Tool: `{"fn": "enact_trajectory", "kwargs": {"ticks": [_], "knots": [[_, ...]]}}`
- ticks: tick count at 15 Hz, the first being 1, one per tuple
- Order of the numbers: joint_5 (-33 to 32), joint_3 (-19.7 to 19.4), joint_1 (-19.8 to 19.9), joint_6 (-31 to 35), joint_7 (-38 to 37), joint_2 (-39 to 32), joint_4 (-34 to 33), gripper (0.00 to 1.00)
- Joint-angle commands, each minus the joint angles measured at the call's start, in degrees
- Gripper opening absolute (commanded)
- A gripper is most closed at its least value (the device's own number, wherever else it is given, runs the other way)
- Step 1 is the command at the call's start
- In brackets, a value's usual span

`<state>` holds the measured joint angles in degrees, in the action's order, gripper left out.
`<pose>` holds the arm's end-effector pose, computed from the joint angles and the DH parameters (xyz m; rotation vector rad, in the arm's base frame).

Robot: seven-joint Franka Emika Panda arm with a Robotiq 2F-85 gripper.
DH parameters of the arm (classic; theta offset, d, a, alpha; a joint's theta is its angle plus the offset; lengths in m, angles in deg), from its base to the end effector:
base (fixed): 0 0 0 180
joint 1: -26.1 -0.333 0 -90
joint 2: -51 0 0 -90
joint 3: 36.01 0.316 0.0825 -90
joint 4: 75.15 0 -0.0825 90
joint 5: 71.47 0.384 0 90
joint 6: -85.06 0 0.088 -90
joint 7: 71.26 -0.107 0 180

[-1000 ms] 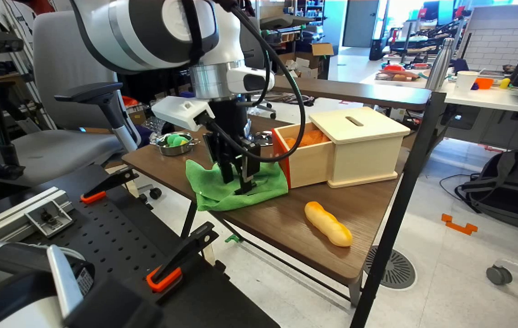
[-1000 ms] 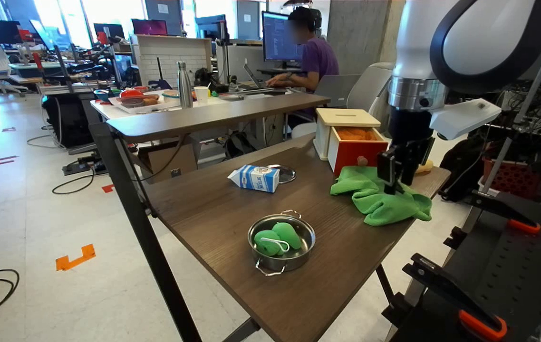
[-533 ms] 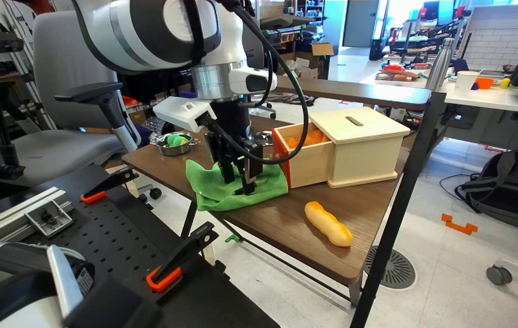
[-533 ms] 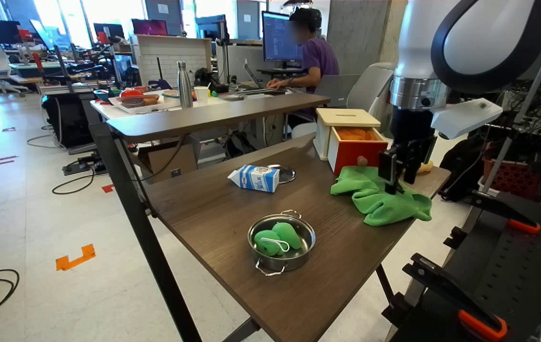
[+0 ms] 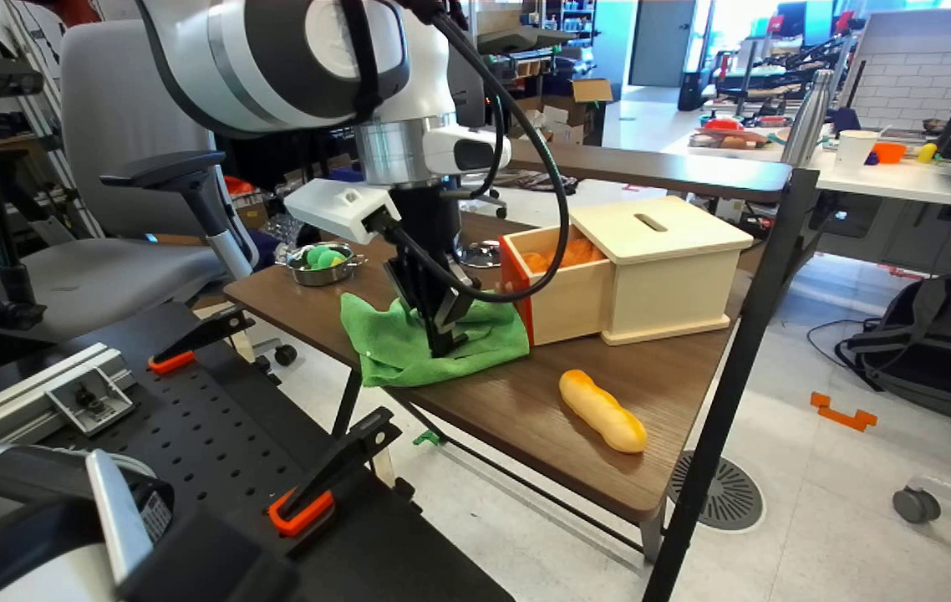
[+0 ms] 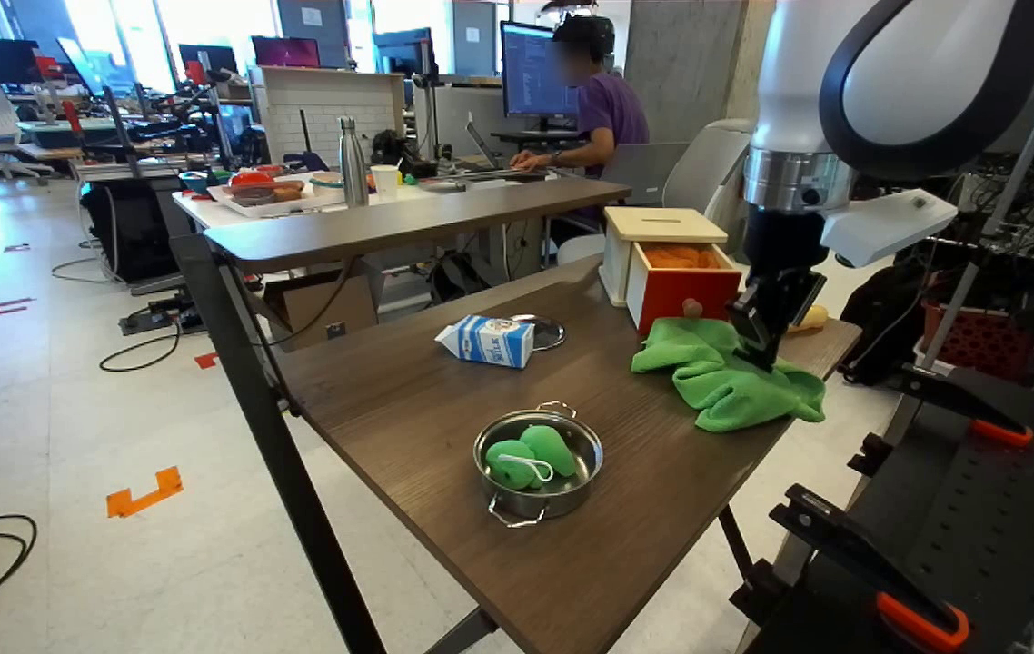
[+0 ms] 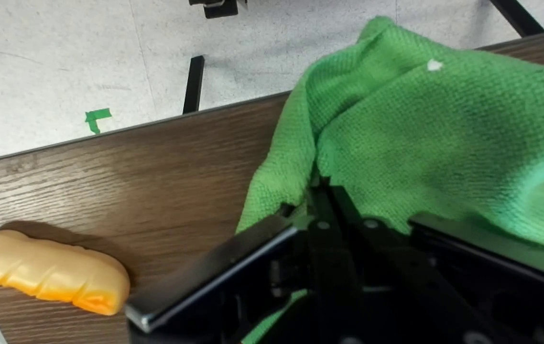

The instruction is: Unfold the green object on the table

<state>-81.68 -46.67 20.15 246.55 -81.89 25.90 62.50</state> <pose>0.4862 -0.0384 0.1359 3.0045 -0.1225 -0.0209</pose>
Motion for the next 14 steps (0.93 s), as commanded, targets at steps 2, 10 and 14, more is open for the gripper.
{"fn": "enact_trajectory", "kwargs": {"ticks": [2,10,14], "knots": [[0.4,0.6,1.2,-2.9,1.7,-2.4,-3.3,0.01],[-0.7,0.2,0.4,-0.1,1.4,1.5,0.4,0.01],[-1.9,-0.8,-1.5,2.3,0.0,4.5,3.1,0.01]]}}
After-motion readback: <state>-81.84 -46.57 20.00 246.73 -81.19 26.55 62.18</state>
